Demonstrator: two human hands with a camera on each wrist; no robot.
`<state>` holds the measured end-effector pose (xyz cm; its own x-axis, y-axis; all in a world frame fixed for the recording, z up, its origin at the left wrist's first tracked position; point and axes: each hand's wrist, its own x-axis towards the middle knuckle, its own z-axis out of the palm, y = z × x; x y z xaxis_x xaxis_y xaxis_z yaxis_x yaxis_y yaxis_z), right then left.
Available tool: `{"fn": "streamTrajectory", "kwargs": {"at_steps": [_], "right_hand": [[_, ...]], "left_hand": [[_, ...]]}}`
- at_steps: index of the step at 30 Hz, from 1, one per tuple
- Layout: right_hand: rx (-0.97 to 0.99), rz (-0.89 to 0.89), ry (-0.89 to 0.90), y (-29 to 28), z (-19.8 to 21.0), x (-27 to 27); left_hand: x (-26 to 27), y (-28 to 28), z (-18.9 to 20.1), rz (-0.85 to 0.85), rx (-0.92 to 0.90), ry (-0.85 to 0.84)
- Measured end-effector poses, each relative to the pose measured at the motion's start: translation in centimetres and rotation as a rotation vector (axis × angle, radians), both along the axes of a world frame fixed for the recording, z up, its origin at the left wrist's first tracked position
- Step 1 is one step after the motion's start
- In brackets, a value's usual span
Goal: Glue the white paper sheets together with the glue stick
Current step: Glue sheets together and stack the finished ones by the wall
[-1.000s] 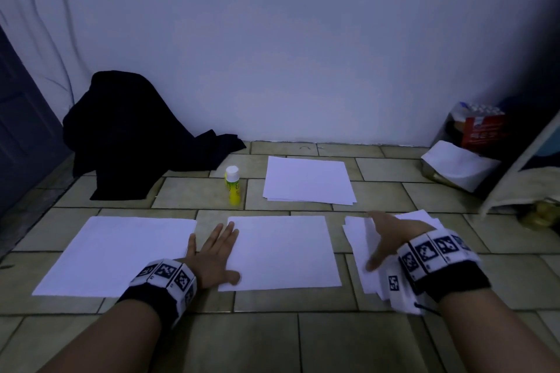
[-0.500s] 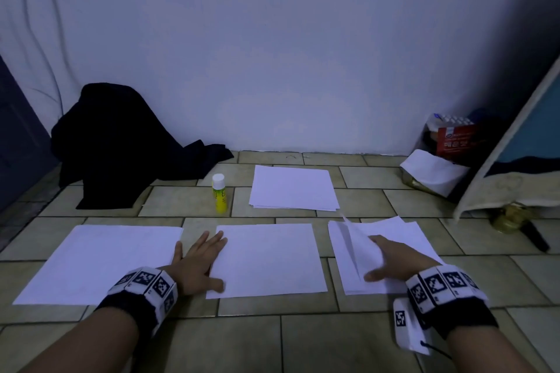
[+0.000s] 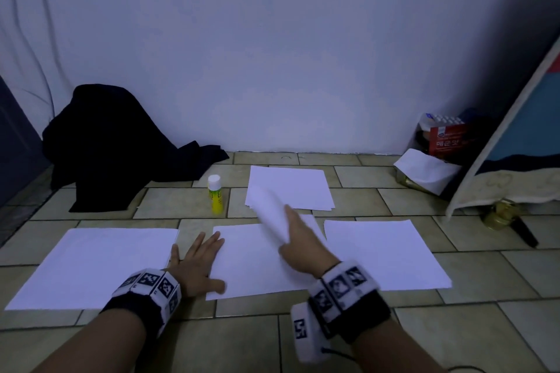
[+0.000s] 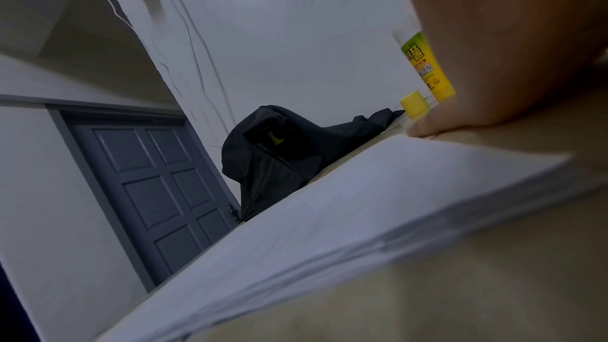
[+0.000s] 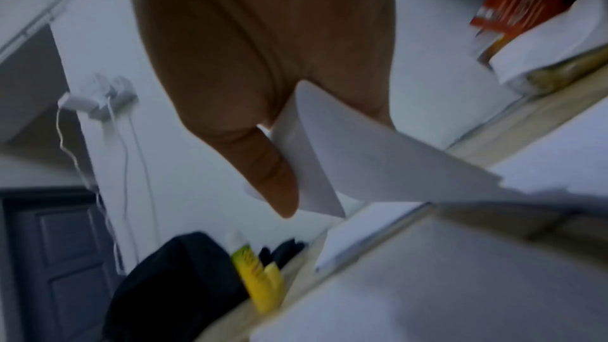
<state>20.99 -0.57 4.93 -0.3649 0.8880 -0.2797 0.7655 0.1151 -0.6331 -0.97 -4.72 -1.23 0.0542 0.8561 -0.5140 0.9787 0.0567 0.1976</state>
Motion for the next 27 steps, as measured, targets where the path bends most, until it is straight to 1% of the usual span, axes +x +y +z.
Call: {"fn": "streamTrajectory", "kwargs": {"at_steps": [3, 5, 7, 12, 18, 27], "right_hand": [[-0.081, 0.006, -0.006, -0.3, -1.7, -3.4], [-0.118, -0.013, -0.046, -0.4, -2.2, -4.6], [-0.152, -0.039, -0.045, -0.6, -2.4, -5.3], [-0.185, -0.102, -0.066, -1.1, -2.5, -6.5], [-0.193, -0.156, -0.139, -1.5, -2.5, -7.3], [-0.216, -0.178, -0.113, -1.9, -2.2, -7.5]], "left_hand": [[-0.1, 0.0, -0.2, -0.002, -0.015, 0.005], [-0.2, 0.1, -0.2, 0.000, -0.016, 0.008], [-0.3, 0.2, -0.3, 0.004, -0.014, 0.004], [-0.2, 0.2, -0.3, -0.001, -0.016, 0.016], [-0.3, 0.3, -0.3, -0.006, -0.028, 0.015], [-0.1, 0.2, -0.1, -0.010, -0.026, 0.021]]}}
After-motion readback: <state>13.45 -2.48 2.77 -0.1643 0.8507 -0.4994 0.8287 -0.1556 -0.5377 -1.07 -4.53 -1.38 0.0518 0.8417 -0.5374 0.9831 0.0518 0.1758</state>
